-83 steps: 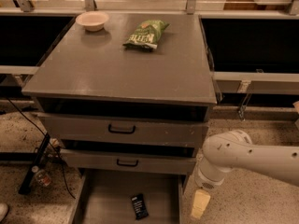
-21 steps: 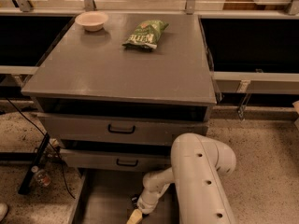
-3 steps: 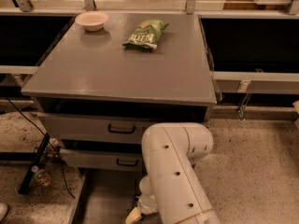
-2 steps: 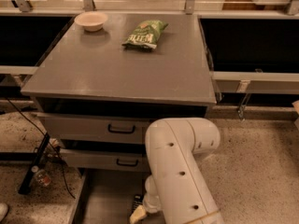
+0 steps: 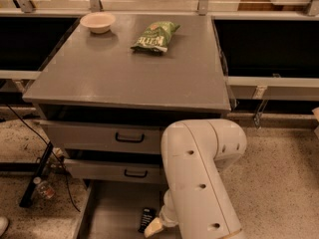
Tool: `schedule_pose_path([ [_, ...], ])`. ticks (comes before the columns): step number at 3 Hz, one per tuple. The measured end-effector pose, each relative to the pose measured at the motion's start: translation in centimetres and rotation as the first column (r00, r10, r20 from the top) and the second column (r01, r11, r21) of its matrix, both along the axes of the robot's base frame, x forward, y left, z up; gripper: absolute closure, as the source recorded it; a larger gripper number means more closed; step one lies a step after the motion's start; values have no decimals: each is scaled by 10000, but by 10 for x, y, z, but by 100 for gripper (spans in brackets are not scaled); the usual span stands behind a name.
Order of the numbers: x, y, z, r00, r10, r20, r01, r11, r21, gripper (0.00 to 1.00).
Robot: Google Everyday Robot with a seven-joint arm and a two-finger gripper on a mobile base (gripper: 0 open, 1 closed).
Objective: Pick rxbar blueberry from bottom drawer and place on counter
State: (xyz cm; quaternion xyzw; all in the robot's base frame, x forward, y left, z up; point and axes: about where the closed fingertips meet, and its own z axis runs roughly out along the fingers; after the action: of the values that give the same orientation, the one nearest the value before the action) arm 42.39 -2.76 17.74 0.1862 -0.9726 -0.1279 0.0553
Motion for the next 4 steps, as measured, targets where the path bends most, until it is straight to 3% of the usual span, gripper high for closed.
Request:
schedule_pose_path([
  [2, 0, -1, -1, 9999, -157, 51, 158, 9998, -147, 0],
  [3, -4, -32, -8, 9784, -2055, 204, 2062, 9664, -1535, 0],
  [4, 10, -31, -5, 9716, -2322, 446, 2364, 9582, -1609, 0],
])
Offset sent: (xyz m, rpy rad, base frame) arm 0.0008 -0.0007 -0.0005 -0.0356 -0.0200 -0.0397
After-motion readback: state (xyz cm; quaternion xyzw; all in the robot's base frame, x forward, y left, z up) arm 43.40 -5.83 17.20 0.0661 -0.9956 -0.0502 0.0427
